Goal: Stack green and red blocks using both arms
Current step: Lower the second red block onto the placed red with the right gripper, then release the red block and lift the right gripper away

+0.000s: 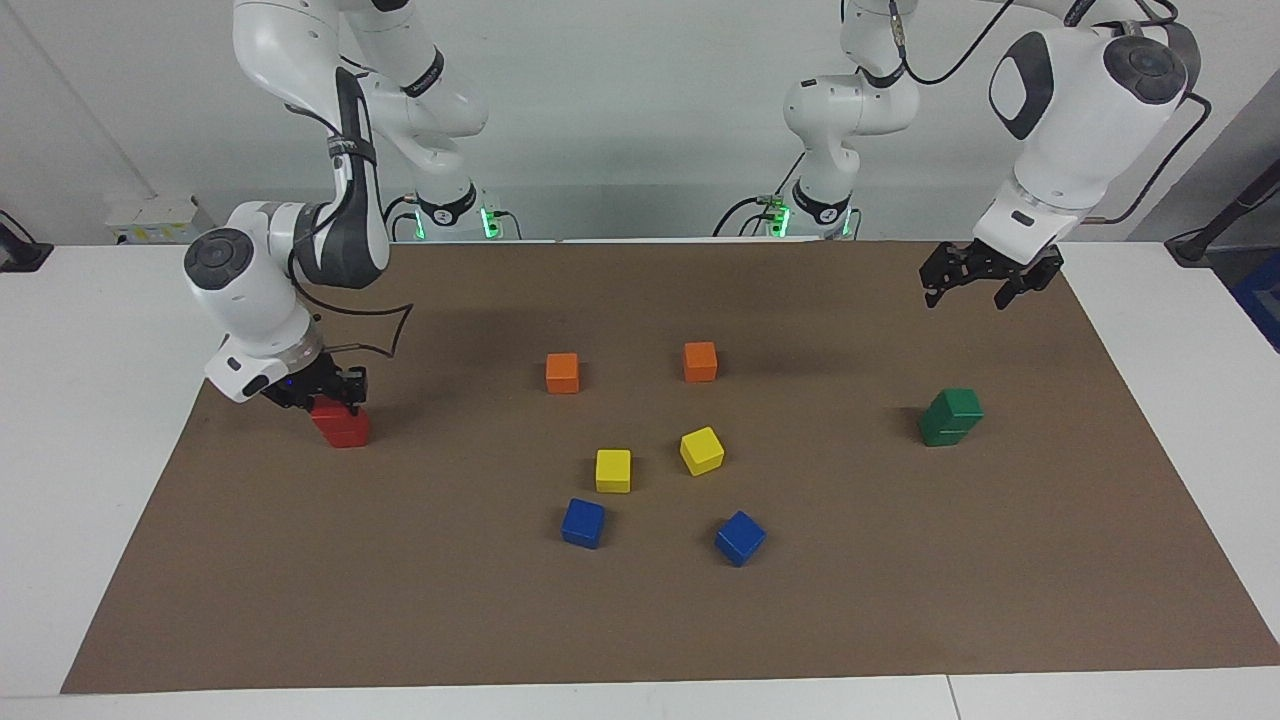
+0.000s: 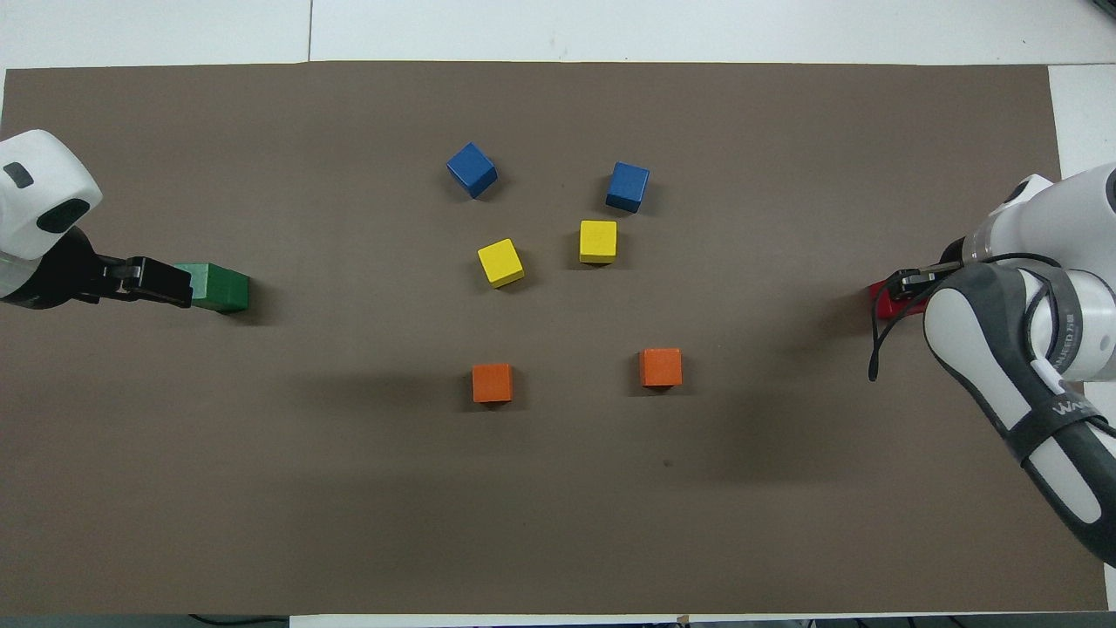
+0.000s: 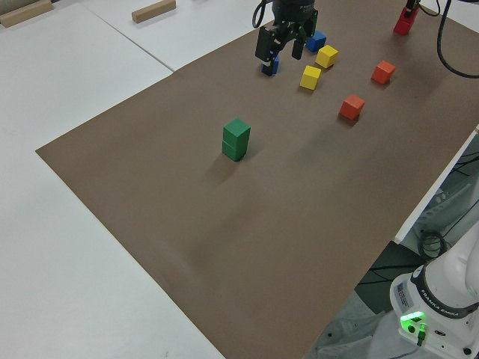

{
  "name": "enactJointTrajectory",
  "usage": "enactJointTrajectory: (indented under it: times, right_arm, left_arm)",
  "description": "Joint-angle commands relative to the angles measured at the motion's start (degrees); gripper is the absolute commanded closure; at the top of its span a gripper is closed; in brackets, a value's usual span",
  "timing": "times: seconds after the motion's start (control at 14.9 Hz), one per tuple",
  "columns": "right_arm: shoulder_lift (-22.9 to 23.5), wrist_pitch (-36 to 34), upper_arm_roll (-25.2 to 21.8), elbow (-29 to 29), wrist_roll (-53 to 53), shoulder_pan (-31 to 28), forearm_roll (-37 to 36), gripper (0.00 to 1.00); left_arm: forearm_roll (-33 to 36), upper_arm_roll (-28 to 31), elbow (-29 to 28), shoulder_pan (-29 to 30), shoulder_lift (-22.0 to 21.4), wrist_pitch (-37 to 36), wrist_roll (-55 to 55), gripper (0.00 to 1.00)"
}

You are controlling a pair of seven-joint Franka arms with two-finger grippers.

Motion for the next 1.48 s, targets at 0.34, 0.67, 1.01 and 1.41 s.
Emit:
enactJointTrajectory:
  times: [0.34, 0.67, 1.01, 1.41]
  right_arm:
    - [-1.48, 0.79, 0.35, -1.38, 2.11, -0.78, 2.10, 1.00]
    - [-1.39, 1.06, 0.35, -1.38, 2.56, -0.70, 2.10, 1.00]
    - [-1.39, 1.23, 0.35, -1.38, 2.30, -0.78, 2.10, 1.00]
    - [-1.39, 1.41, 0.35, -1.38, 2.29, -0.70, 2.01, 1.00]
  left_arm:
    - [-1.62, 1.18, 1.03, -1.23, 0.55, -2.40, -0.37, 0.00]
    - [-1.44, -0.22, 1.64, -2.02, 0.64, -1.61, -0.28, 0.00]
    - [-1.44, -0.93, 1.64, -1.93, 0.55, -1.52, -0.46, 0.00]
    - [-1.44, -0.75, 1.11, -0.88, 0.47, 0.94, -0.28, 0.00]
